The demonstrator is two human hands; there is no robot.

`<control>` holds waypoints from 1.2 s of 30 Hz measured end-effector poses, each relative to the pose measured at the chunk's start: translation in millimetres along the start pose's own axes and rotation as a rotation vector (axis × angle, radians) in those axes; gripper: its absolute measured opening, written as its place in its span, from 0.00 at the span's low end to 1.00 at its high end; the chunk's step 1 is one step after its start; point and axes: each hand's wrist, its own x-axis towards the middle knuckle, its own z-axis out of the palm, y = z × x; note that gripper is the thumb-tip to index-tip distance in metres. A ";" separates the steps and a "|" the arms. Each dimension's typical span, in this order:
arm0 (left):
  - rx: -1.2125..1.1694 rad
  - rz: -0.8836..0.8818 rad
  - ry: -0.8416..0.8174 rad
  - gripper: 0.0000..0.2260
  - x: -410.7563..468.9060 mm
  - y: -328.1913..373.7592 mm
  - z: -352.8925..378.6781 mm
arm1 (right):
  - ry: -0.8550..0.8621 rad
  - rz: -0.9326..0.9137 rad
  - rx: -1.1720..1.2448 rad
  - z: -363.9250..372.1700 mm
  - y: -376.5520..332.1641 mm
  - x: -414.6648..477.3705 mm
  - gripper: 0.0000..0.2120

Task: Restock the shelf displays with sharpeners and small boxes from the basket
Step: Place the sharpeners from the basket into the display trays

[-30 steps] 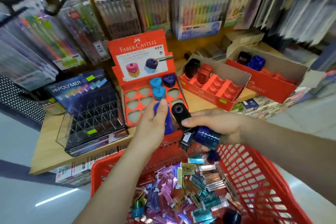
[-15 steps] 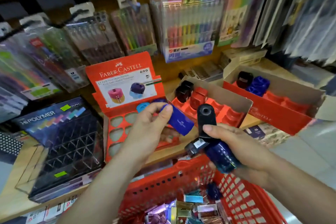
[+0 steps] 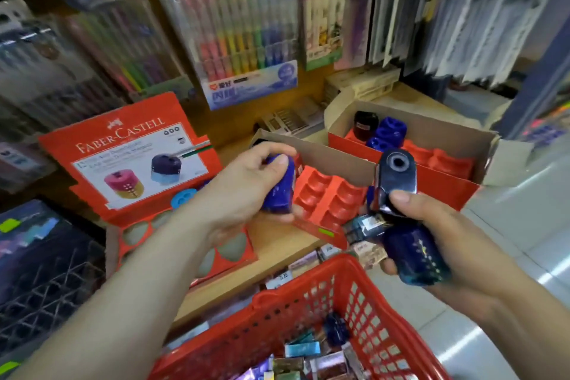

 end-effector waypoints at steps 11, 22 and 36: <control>1.208 0.520 -0.020 0.17 58.4 8.5 17.2 | 0.054 0.087 0.104 -21.4 17.7 1.0 0.22; 1.327 0.643 -0.045 0.20 70.9 -6.7 20.9 | 0.056 0.141 0.154 -22.4 25.4 0.6 0.31; 0.894 0.444 0.242 0.15 10.0 -19.1 37.9 | 0.113 0.097 0.235 1.3 17.0 -5.3 0.08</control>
